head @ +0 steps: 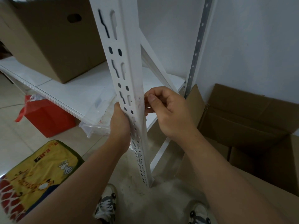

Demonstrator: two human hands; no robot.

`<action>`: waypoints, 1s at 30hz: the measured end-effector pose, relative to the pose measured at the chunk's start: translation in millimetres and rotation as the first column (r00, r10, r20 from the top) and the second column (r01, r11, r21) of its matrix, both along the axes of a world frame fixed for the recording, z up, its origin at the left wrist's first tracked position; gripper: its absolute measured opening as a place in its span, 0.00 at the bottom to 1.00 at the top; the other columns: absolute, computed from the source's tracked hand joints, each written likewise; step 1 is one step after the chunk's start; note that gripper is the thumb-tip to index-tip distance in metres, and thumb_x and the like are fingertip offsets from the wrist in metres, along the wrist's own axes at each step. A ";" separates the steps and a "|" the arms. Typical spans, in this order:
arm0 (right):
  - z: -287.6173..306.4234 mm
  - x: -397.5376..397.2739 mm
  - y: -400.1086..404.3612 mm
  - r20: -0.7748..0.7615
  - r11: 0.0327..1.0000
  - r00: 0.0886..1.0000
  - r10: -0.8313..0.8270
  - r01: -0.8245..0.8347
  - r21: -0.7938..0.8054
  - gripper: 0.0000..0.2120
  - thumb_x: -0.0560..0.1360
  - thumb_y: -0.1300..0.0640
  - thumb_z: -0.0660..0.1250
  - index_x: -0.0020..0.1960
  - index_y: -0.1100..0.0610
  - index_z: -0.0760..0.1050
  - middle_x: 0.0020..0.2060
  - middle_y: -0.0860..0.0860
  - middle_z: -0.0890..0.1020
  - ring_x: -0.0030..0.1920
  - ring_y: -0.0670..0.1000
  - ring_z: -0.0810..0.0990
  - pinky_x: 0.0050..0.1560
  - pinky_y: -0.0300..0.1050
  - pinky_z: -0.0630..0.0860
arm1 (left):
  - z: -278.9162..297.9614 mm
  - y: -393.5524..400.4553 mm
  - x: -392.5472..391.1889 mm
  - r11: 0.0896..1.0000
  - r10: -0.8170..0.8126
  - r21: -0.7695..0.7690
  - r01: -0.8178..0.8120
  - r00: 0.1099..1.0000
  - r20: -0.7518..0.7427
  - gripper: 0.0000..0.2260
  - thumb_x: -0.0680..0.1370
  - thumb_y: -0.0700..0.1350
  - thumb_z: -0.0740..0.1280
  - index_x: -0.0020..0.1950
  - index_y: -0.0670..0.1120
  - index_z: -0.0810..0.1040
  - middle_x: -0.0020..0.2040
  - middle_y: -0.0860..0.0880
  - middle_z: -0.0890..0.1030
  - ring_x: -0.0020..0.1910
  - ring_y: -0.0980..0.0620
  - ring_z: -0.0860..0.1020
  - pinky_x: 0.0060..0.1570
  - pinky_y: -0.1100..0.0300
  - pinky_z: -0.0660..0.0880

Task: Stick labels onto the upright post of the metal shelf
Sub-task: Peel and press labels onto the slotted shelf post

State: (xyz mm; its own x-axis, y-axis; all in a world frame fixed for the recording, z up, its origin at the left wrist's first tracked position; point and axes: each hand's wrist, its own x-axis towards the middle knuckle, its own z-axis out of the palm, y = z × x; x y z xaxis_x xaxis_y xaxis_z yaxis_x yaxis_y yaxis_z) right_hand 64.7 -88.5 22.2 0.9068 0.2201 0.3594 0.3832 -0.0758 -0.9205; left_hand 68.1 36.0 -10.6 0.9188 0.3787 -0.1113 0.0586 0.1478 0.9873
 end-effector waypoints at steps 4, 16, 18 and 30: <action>1.6 -2.3 -2.0 0.012 0.999 0.998 0.054 -0.054 -0.002 0.07 0.81 0.61 0.60 0.51 0.54 0.77 0.43 0.46 0.82 0.45 0.46 0.82 0.43 0.35 0.80 | -0.4 0.1 1.1 1.000 0.011 -0.008 -0.011 1.000 -0.018 0.24 0.82 0.55 0.48 0.53 0.46 0.81 0.47 0.41 0.84 0.50 0.39 0.82 0.57 0.35 0.75; -6.4 2.3 4.1 0.166 0.991 0.981 -0.095 0.110 -0.080 0.06 0.79 0.57 0.63 0.51 0.56 0.78 0.42 0.47 0.83 0.42 0.47 0.82 0.43 0.52 0.81 | 0.8 -4.0 -0.6 0.999 0.034 -0.037 -0.033 0.999 0.024 0.21 0.83 0.50 0.50 0.40 0.50 0.79 0.30 0.53 0.82 0.30 0.57 0.81 0.39 0.57 0.75; -6.2 1.3 6.6 0.218 0.984 0.967 -0.129 0.152 -0.092 0.08 0.79 0.57 0.62 0.51 0.58 0.78 0.39 0.50 0.83 0.38 0.50 0.82 0.39 0.55 0.80 | 3.0 -6.9 -2.1 0.999 0.041 -0.035 -0.039 0.998 0.037 0.22 0.83 0.49 0.49 0.39 0.49 0.79 0.30 0.52 0.82 0.30 0.58 0.80 0.38 0.58 0.75; -4.2 -6.6 6.0 -0.043 0.995 0.994 -0.099 0.100 0.026 0.07 0.80 0.61 0.60 0.49 0.57 0.77 0.41 0.46 0.82 0.44 0.45 0.82 0.43 0.38 0.80 | 3.5 -1.8 -4.6 0.999 0.036 -0.004 -0.036 0.998 -0.049 0.22 0.82 0.54 0.49 0.47 0.48 0.81 0.45 0.43 0.84 0.48 0.43 0.82 0.55 0.44 0.77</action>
